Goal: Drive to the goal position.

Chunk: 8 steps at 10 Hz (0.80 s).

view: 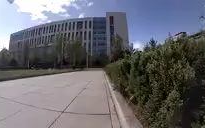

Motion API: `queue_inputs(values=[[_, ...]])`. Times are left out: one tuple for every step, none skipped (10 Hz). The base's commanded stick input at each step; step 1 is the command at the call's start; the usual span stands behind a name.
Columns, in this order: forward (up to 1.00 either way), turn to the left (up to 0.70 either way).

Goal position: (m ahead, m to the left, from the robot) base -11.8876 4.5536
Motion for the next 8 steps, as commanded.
queue_inputs(values=[[0.04,0.0],[0.05,0.0],[0.04,0.0],[0.04,0.0],[0.04,0.0],[0.04,0.0],[0.04,0.0],[0.04,0.0]])
